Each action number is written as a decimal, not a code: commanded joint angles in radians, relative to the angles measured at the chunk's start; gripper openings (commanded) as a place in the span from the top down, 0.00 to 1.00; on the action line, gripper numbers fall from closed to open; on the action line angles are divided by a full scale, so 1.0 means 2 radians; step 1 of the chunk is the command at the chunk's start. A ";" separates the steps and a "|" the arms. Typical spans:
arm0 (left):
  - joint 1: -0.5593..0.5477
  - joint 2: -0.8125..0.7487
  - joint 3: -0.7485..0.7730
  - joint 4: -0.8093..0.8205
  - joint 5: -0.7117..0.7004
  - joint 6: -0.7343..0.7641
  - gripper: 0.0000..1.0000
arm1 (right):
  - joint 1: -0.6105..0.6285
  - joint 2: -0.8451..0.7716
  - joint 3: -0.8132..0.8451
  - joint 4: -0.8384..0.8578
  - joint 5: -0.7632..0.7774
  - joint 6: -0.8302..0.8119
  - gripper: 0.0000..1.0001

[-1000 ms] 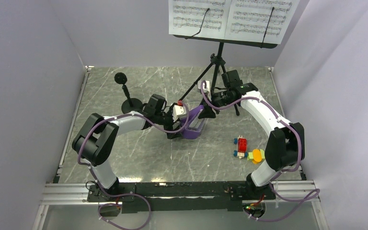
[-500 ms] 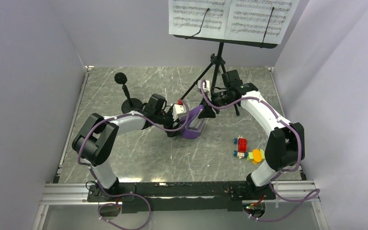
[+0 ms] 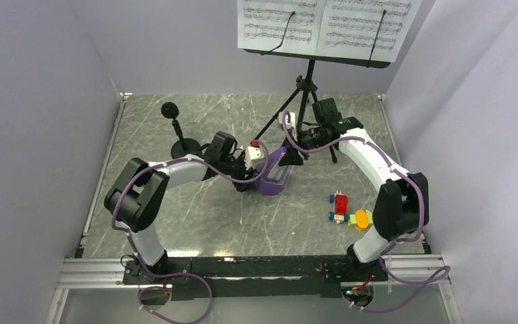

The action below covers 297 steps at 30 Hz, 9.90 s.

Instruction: Pack up the instrument practice props

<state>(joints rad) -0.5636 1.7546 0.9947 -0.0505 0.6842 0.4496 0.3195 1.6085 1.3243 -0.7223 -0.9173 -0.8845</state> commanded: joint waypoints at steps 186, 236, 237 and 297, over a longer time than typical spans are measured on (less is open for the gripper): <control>0.471 -0.284 0.347 -0.593 -0.008 0.494 0.01 | -0.103 -0.144 -0.077 0.083 0.171 0.261 0.00; -0.003 0.198 0.384 0.176 -0.082 -0.159 0.96 | -0.183 0.016 -0.081 0.425 0.089 0.340 0.64; -0.002 0.188 0.373 0.173 -0.079 -0.155 0.99 | -0.180 0.018 -0.080 0.425 0.088 0.333 0.69; 0.079 -0.184 0.091 -0.328 0.032 0.098 1.00 | 0.055 -0.115 -0.144 0.265 0.033 0.345 0.85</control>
<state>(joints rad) -0.4057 1.4036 1.1675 -0.5148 0.6437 0.5648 0.4236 1.4006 0.9821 -0.2028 -0.8165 -0.2852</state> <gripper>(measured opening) 0.091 0.196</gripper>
